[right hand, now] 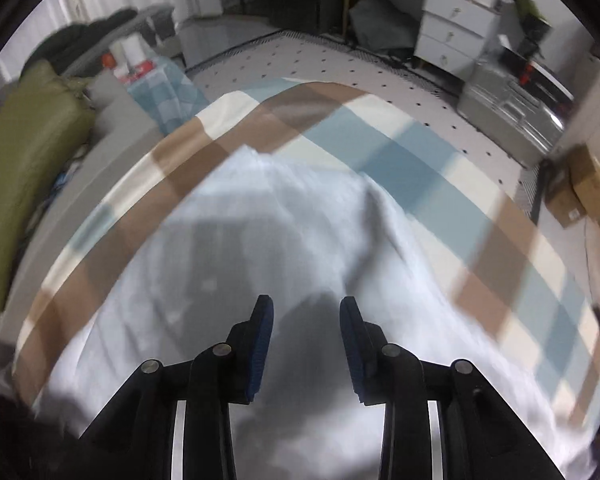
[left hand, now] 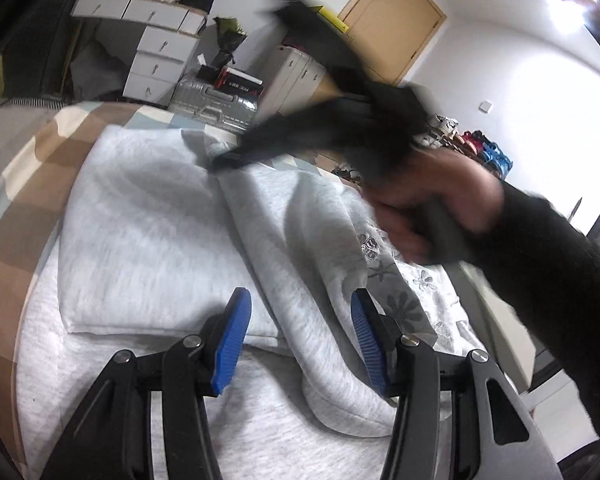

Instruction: Fold large clothes

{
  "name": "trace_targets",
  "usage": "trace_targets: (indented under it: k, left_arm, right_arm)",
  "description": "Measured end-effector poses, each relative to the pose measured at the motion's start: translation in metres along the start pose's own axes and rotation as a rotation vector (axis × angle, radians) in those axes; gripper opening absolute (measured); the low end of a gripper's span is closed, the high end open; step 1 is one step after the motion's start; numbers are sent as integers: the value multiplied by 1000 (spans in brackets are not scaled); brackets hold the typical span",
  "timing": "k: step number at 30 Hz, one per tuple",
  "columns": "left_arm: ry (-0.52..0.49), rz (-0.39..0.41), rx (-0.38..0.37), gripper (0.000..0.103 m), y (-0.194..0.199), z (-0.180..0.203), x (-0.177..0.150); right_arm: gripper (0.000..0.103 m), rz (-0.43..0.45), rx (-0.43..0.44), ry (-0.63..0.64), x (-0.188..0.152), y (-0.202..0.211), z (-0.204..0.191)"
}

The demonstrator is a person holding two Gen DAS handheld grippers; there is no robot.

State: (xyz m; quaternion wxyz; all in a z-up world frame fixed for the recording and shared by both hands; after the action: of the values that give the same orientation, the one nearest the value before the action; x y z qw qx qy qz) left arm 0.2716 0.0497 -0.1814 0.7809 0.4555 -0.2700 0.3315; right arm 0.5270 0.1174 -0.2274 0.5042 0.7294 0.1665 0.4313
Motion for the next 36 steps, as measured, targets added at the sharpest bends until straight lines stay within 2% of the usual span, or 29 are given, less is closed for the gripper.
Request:
trace_targets:
  k: [2, 4, 5, 6, 8, 9, 12, 15, 17, 19, 20, 24, 28, 30, 32, 34, 36]
  left_arm:
    - [-7, -5, -7, 46, 0, 1, -2]
    - [-10, -20, -17, 46, -1, 2, -3]
    - [-16, -16, -9, 46, 0, 2, -4]
    - [-27, -16, -7, 46, 0, 2, -4]
    - [-61, -30, -16, 46, -1, 7, -7]
    - [-82, -39, -22, 46, 0, 10, -9]
    - [-143, -81, -9, 46, 14, 25, -15]
    - [-221, -93, 39, 46, 51, 40, -26]
    - [-241, -86, 56, 50, 76, 48, -34]
    - [-247, -99, 112, 61, 100, 47, -45]
    - [-238, -108, 146, 63, 119, 44, -55]
    - [-160, -170, 193, 64, 157, 21, -88]
    - [-98, -239, 238, 64, 175, 2, -128]
    - [-100, -270, 289, 64, 175, -1, -139]
    - [-75, -313, 334, 64, 177, -8, -149]
    - [-30, -352, 330, 64, 183, -15, -154]
    - [-43, -399, 287, 64, 189, -13, -158]
  right_arm:
    - [34, 72, 25, -75, -35, 41, 8]
    - [36, 151, 53, -173, -87, 92, 12]
    - [41, 170, 48, -197, -97, 105, 10]
    - [51, 203, 22, -227, -123, 128, 9]
    - [60, 250, -29, -262, -163, 159, 2]
    - [61, 271, -50, -283, -187, 175, -3]
    - [70, 270, -129, -305, -251, 203, -19]
    - [71, 248, -208, -313, -304, 213, -32]
    - [71, 225, -211, -321, -332, 212, -42]
    - [71, 192, -226, -320, -355, 212, -52]
    - [71, 185, -239, -309, -365, 213, -59]
    - [71, 189, -255, -312, -405, 220, -81]
    - [73, 189, -318, -318, -436, 223, -89]
    - [74, 201, -348, -370, -450, 224, -83]
    - [74, 206, -330, -449, -461, 226, -75]
    - [74, 213, -329, -498, -472, 231, -71]
    - [74, 234, -340, -530, -482, 241, -69]
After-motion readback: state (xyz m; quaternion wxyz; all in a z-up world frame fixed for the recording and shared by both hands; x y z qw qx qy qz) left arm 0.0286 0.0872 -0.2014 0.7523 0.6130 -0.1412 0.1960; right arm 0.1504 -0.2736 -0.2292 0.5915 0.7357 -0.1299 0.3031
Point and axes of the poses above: each gripper's, at about its wrist camera, not at the fingertips, and y roughly against the way its jaws point, z to its right, x to its top, the point moved 3 cm from there along -y, roughly the way its jaws point, and after that the axes turned 4 degrees about x, right-handed, at the moved point
